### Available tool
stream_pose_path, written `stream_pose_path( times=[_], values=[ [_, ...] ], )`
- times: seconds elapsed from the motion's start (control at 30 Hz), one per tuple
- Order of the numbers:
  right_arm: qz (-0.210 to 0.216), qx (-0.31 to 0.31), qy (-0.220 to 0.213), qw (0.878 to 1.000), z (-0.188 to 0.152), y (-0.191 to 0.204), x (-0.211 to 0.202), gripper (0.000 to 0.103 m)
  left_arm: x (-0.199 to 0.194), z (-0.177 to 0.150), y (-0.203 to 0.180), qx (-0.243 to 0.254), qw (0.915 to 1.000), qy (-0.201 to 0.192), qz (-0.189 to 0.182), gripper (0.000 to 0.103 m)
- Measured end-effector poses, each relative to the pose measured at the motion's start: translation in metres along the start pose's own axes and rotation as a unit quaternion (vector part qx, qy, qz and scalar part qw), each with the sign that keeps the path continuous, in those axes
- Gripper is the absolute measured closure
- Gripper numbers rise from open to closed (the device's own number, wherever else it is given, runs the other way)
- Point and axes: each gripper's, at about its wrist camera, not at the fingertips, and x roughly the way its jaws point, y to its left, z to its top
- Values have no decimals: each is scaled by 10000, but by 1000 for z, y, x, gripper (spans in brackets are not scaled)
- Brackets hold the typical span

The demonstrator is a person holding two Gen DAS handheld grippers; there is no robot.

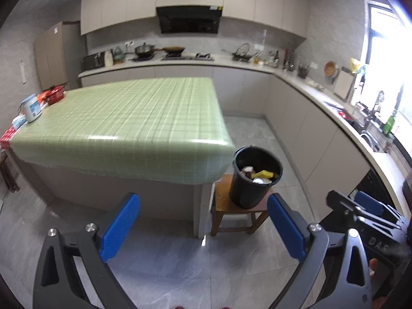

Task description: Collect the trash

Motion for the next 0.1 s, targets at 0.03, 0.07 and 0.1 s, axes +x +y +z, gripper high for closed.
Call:
stream_pose_path(
  times=[0.03,0.07,0.1],
  values=[
    [-15,8,-8,10000,0,-1,0,17,-2,0,-2,14,10000,-52,-46,3],
    [-42,17,-14,10000,0,-2,0,17,-3,2,-3,28,9999,-84,-54,3],
    [-54,29,-12,10000,0,-3,0,17,-4,3,-4,50,9999,-120,-48,3]
  ],
)
